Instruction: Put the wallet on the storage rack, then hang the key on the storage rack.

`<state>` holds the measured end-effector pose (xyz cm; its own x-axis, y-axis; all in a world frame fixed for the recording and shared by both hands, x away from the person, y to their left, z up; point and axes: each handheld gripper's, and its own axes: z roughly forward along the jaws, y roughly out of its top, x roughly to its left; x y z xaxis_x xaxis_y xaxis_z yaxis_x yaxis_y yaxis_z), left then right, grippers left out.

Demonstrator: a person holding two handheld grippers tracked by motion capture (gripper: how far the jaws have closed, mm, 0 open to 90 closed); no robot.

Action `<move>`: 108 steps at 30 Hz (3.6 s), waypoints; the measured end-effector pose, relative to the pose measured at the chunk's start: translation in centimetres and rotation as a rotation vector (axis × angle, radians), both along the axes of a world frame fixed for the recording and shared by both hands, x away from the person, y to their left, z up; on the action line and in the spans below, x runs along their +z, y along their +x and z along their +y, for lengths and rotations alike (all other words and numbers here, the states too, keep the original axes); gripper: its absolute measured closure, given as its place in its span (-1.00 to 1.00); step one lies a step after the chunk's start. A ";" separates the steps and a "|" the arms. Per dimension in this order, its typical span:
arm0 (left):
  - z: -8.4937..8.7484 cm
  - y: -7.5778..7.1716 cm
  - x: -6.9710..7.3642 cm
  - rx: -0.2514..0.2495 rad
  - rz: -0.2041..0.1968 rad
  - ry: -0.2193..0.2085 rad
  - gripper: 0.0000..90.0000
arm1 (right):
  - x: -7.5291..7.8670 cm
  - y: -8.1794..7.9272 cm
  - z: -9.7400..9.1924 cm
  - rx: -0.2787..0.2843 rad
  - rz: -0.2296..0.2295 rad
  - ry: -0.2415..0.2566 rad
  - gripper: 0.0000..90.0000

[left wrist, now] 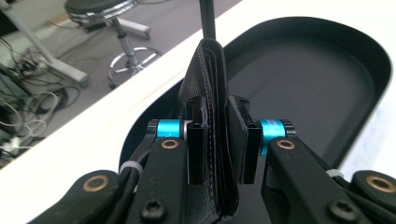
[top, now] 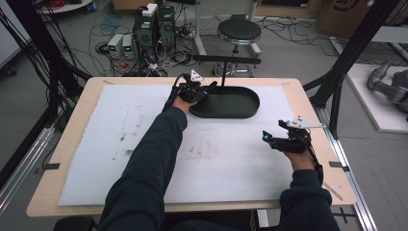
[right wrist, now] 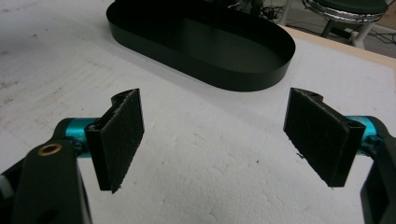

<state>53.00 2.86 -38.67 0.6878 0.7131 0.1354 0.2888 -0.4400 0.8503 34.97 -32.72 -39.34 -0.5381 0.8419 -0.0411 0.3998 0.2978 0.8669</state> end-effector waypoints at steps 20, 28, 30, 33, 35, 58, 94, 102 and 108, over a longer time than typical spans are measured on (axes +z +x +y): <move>-0.4 0.1 0.9 0.030 0.125 -0.103 -0.36 | -0.1 0.0 0.0 0.013 0.000 0.005 -0.54; 3.6 -3.3 3.7 0.056 0.052 -0.191 -0.42 | -0.1 0.1 0.1 0.011 -0.001 0.011 -0.54; 5.1 -4.2 4.3 0.068 0.033 -0.225 -0.49 | -0.1 0.2 0.1 0.007 0.000 0.007 -0.55; 7.3 -5.5 4.7 0.082 0.008 -0.258 -0.51 | -0.2 0.2 0.2 0.008 0.001 0.002 -0.54; 8.7 -6.3 4.9 0.092 -0.003 -0.272 -0.51 | -0.2 0.2 0.2 0.008 0.001 -0.003 -0.54; 16.3 -15.9 1.9 0.222 0.001 -0.284 -0.51 | -0.3 0.2 0.8 0.017 0.004 -0.027 -0.54; 13.6 -20.7 -3.6 0.050 0.339 -0.195 0.22 | -0.2 0.0 1.7 0.042 -0.002 -0.041 -0.54; 15.2 -17.1 -0.2 -0.012 0.222 -0.138 0.49 | -0.3 0.0 1.6 0.039 0.000 -0.045 -0.54; 14.4 -15.9 -1.1 -0.093 0.169 0.016 0.60 | -0.2 0.0 1.6 0.039 0.001 -0.044 -0.54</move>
<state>37.09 17.26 -39.80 0.7644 0.6443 0.0231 0.3845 -0.4842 0.7859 34.94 -31.12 -39.59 -0.5701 0.8179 -0.0774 0.3878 0.3509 0.8523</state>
